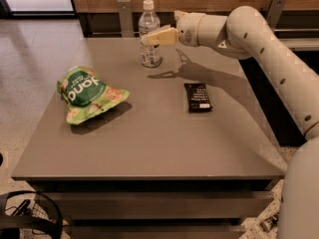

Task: Knock blue plastic bottle over

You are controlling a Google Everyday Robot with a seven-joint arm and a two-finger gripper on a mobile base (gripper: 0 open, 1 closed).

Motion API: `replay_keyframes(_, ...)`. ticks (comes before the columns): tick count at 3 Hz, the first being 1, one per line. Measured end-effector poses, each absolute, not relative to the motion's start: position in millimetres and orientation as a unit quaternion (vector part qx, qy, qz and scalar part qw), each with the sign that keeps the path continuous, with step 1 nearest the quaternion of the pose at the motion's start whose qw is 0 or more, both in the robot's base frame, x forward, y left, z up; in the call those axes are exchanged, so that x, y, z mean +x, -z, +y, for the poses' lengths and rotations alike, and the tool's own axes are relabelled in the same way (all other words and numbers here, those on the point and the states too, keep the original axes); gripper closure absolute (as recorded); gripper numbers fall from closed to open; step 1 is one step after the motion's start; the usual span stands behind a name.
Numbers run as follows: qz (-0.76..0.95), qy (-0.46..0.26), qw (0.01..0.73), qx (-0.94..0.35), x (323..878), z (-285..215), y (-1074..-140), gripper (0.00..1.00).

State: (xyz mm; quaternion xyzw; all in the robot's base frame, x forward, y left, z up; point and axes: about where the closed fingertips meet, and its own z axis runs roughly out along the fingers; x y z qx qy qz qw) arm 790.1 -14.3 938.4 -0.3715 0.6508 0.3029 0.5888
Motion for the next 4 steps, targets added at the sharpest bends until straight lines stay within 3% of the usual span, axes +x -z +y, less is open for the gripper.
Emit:
replay_keyframes(1,0.636,-0.317,0.594,-0.376,801.4,5.5,-920.0,0.14)
replay_keyframes(4,0.634,-0.323,0.592,-0.38,801.3,16.4,-916.6,0.83)
